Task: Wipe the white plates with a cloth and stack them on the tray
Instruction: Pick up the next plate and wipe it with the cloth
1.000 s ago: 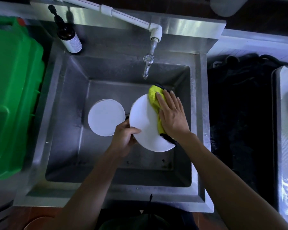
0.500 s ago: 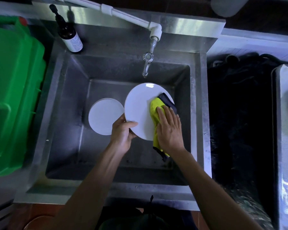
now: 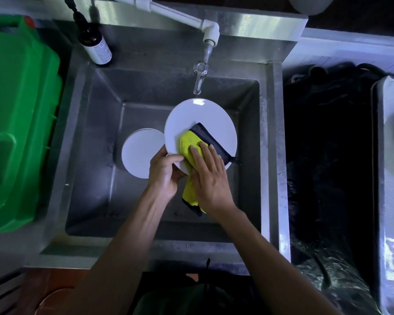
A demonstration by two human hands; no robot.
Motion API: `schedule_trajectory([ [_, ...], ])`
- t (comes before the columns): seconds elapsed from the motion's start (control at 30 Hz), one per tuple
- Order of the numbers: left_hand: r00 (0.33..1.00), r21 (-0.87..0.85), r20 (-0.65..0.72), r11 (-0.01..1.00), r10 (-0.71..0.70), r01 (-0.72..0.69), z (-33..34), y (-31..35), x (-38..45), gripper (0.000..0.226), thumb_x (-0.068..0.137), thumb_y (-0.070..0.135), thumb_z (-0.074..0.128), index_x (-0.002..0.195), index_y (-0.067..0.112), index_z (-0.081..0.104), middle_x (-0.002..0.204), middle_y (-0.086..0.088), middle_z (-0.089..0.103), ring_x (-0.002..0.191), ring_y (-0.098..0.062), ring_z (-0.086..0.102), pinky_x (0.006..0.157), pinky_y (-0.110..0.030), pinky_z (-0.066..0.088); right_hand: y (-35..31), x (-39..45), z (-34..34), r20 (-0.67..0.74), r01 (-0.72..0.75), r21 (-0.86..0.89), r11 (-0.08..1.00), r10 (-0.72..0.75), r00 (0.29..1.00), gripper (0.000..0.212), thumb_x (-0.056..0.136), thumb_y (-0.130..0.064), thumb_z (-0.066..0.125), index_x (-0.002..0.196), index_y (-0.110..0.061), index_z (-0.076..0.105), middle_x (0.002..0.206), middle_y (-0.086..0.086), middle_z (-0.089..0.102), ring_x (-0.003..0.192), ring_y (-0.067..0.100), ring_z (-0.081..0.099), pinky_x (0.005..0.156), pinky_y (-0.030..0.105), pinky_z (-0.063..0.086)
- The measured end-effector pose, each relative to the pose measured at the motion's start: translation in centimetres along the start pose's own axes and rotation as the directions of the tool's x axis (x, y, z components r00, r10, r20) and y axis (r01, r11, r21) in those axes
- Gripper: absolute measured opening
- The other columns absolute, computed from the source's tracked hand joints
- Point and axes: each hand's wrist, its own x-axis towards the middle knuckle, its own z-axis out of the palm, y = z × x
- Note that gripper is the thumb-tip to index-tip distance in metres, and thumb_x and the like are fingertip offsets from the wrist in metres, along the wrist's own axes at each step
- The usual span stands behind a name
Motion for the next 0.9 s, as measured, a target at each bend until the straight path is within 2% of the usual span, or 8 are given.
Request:
schedule_trajectory([
  [0.13,0.999,0.012,0.017,0.999,0.031,-0.032,-0.3,0.1,0.0,0.044,0.085,-0.01,0.053,0.123,0.006,0.068,0.127,-0.026,0.065,0.118,-0.047,0.062,0.096,-0.061,0.051,2.3,-0.8,-1.0,0.003,0.014,-0.113,0.994,-0.014,1.0,0.051,0.109,-0.024,0.035,0.159,-0.02,0.024,0.167,0.006,0.016,0.156,0.026,0.003,0.126,0.047,0.006],
  [0.27,0.998,0.073,0.063,0.997,0.03,-0.035,-1.0,0.3,-0.1,0.04,0.079,-0.005,0.057,0.112,0.011,0.072,0.12,-0.018,0.071,0.109,-0.037,0.066,0.082,-0.055,0.06,4.4,-0.4,-2.2,0.006,-0.043,-0.159,0.986,0.045,0.999,0.053,0.108,-0.027,0.032,0.16,-0.023,0.019,0.168,0.004,0.013,0.156,0.024,0.001,0.126,0.047,0.003],
  [0.33,0.997,0.106,0.082,0.994,0.013,-0.021,-1.3,0.6,-0.1,0.04,0.073,0.0,0.06,0.109,0.012,0.072,0.114,-0.013,0.073,0.102,-0.031,0.068,0.071,-0.046,0.06,5.2,0.4,-2.8,0.006,-0.04,-0.181,0.983,0.042,0.999,0.054,0.108,-0.026,0.03,0.16,-0.023,0.017,0.168,0.005,0.012,0.156,0.025,0.0,0.126,0.046,0.001],
  [0.4,0.995,0.149,0.095,0.989,-0.001,-0.013,-1.6,0.9,0.0,0.041,0.069,0.003,0.062,0.108,0.012,0.072,0.11,-0.011,0.074,0.096,-0.029,0.069,0.067,-0.042,0.058,5.8,1.4,-3.2,0.005,-0.034,-0.195,0.98,0.035,0.999,0.054,0.108,-0.026,0.03,0.16,-0.024,0.016,0.168,0.004,0.011,0.156,0.024,-0.002,0.126,0.044,-0.002],
  [0.57,0.986,0.274,0.163,0.962,-0.026,-0.02,-2.3,1.1,0.4,0.038,0.067,0.006,0.064,0.1,0.019,0.078,0.111,-0.014,0.074,0.096,-0.033,0.072,0.073,-0.048,0.06,7.2,4.0,-4.3,0.024,-0.035,-0.198,0.98,0.04,0.999,0.054,0.109,-0.025,0.028,0.16,-0.026,0.013,0.169,0.001,0.003,0.155,0.023,-0.009,0.126,0.047,-0.002],
  [0.67,0.979,0.288,0.196,0.958,-0.051,-0.007,-2.4,1.0,0.5,0.038,0.068,0.005,0.064,0.101,0.019,0.078,0.112,-0.014,0.075,0.098,-0.032,0.073,0.078,-0.048,0.058,7.2,5.0,-4.5,0.049,0.015,-0.223,0.975,-0.005,0.999,0.053,0.11,-0.03,0.025,0.161,-0.027,0.012,0.169,0.001,0.0,0.155,0.023,-0.011,0.126,0.049,-0.003],
  [0.77,0.969,0.275,0.238,0.961,-0.071,0.003,-2.3,0.9,0.5,0.039,0.07,0.003,0.066,0.106,0.014,0.076,0.114,-0.015,0.074,0.1,-0.033,0.073,0.074,-0.042,0.059,6.6,5.9,-4.3,0.029,0.087,-0.218,0.972,-0.083,0.996,0.052,0.109,-0.033,0.025,0.16,-0.027,0.015,0.169,0.002,0.003,0.155,0.026,-0.009,0.125,0.049,-0.004],
  [0.9,0.958,0.277,0.276,0.961,-0.073,-0.007,-2.0,0.8,0.4,0.041,0.073,0.0,0.065,0.111,0.012,0.074,0.114,-0.017,0.074,0.102,-0.034,0.072,0.072,-0.039,0.059,5.2,6.4,-3.6,0.009,0.225,-0.181,0.957,-0.227,0.974,0.055,0.106,-0.02,0.036,0.159,-0.024,0.021,0.168,0.005,0.011,0.155,0.029,-0.002,0.125,0.053,0.005],
])
